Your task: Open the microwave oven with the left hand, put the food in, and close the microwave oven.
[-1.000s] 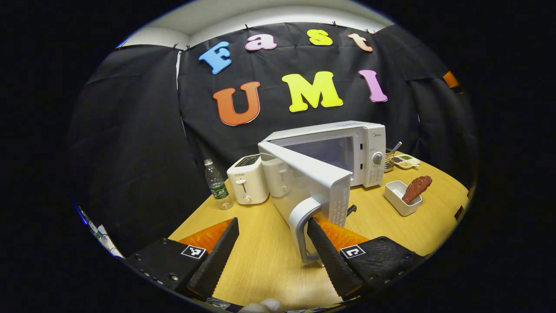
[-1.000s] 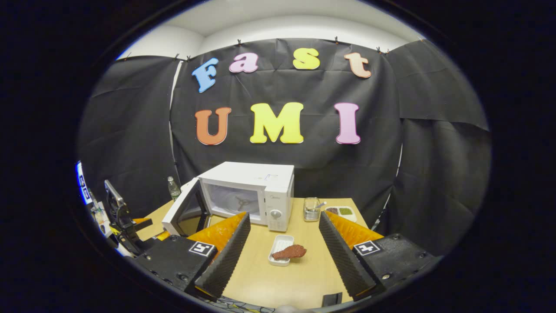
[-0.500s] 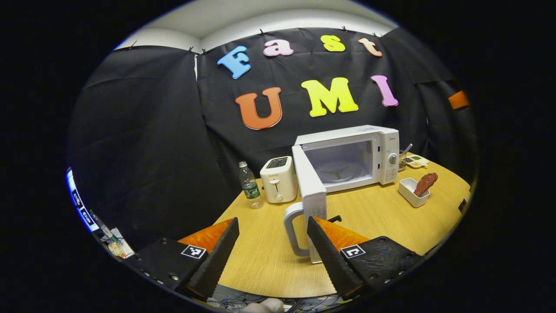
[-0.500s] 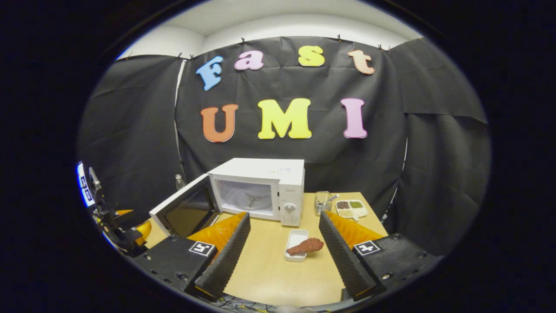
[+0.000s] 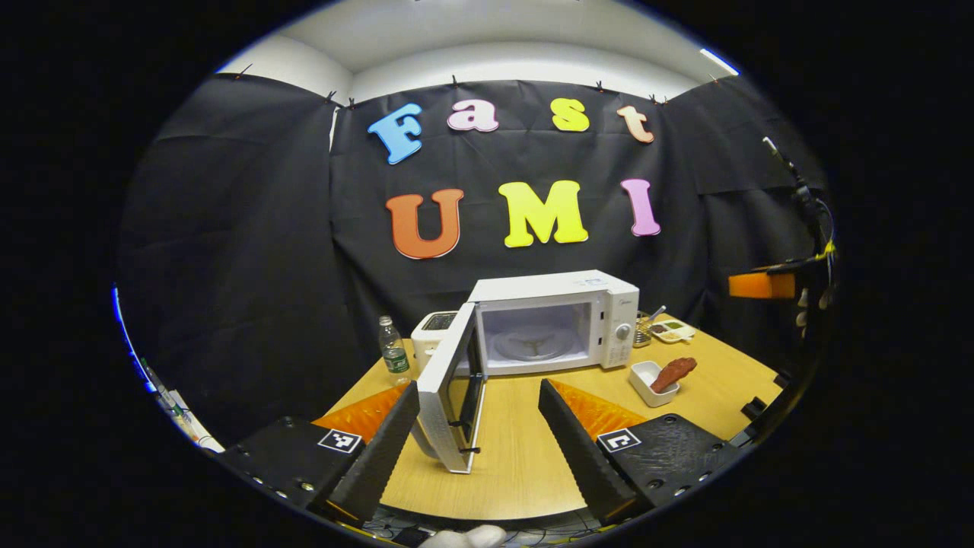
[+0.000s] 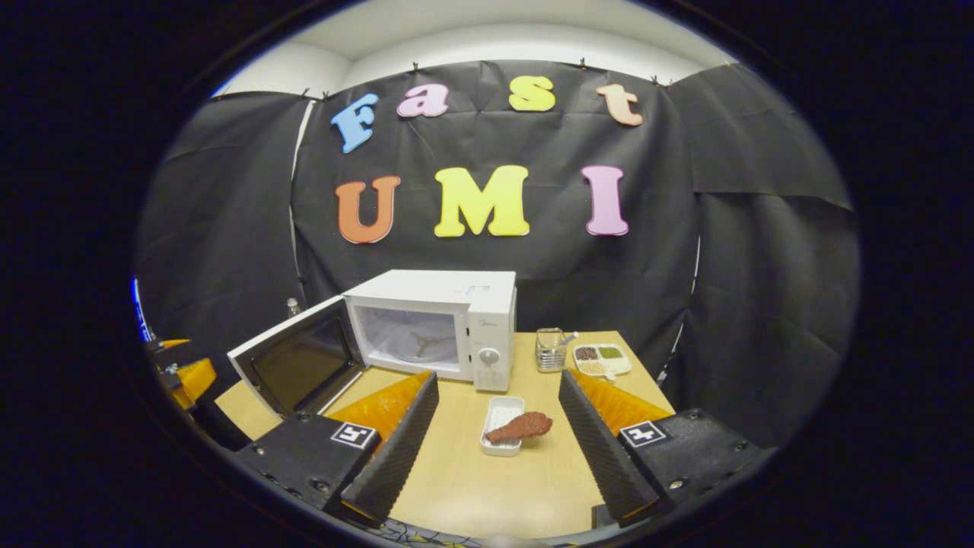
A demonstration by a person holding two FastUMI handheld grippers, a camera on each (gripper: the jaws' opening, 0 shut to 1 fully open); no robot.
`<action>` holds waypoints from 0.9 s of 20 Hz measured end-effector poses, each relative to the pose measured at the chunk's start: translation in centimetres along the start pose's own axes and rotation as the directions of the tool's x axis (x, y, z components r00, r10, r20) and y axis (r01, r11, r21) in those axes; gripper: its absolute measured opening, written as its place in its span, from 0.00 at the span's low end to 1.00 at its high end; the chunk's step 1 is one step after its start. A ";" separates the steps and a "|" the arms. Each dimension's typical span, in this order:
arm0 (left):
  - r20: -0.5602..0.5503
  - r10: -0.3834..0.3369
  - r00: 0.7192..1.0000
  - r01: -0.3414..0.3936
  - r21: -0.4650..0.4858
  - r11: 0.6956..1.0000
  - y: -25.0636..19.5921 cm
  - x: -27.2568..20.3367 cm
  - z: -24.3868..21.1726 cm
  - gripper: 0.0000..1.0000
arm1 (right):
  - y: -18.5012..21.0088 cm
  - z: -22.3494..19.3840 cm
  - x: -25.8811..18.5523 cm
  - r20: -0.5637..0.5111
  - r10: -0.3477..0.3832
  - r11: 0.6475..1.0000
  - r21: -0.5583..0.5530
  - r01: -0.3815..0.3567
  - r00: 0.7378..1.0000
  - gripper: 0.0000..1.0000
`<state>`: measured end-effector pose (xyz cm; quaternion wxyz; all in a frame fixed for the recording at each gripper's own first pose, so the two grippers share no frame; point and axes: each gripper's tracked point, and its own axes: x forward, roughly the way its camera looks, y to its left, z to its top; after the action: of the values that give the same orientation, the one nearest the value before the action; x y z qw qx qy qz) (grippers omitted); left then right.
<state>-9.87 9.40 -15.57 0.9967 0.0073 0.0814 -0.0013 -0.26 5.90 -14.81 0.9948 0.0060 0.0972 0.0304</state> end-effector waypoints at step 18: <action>-0.007 0.015 1.000 -0.014 0.071 0.997 -7.3 0.6 4.7 0.96 | -6.9 -16.3 15.3 -0.349 0.202 0.944 0.318 -0.087 0.915 0.80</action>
<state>-8.52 2.03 -11.17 0.9954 0.0436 0.0848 0.0030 11.93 0.06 -33.92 0.9402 0.1563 0.2890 0.0901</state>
